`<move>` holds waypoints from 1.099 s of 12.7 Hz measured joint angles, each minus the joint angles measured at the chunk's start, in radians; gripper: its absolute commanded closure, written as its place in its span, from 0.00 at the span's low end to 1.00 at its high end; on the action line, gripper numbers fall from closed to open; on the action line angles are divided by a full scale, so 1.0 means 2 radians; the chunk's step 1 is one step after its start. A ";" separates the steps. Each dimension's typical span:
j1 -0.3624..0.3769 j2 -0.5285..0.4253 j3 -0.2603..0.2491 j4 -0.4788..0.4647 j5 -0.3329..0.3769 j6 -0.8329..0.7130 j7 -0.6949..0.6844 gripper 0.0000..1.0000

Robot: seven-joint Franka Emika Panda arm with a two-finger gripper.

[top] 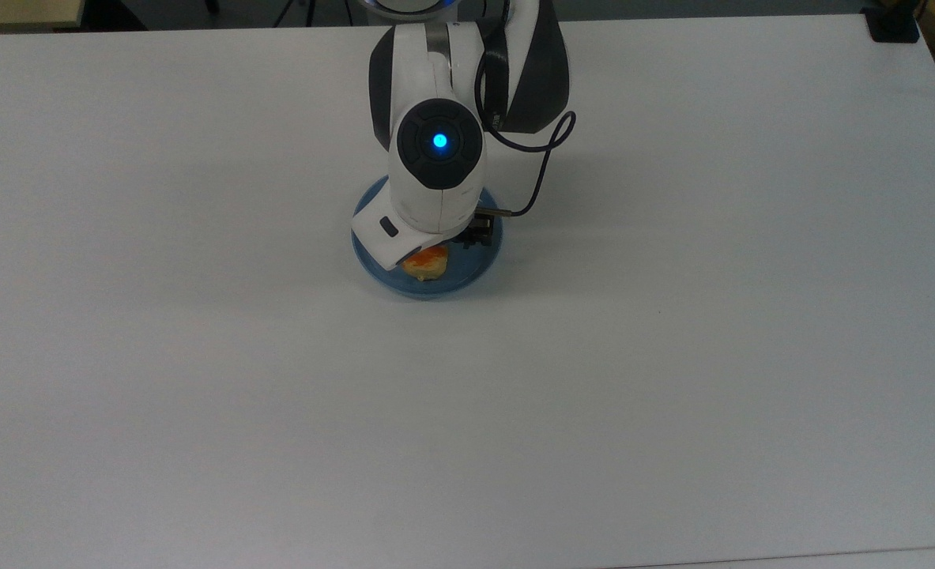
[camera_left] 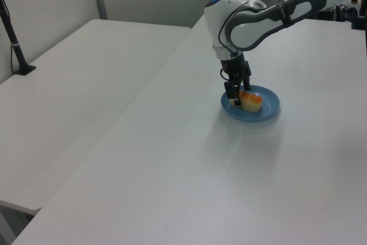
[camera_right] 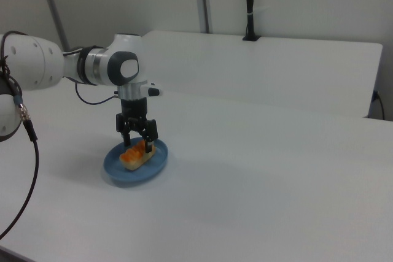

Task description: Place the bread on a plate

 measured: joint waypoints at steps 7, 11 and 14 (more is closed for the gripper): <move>-0.004 -0.055 -0.003 0.012 0.000 -0.003 0.002 0.00; -0.030 -0.117 -0.005 0.011 -0.001 -0.023 -0.008 0.00; -0.062 -0.149 -0.005 0.009 -0.001 -0.027 -0.028 0.00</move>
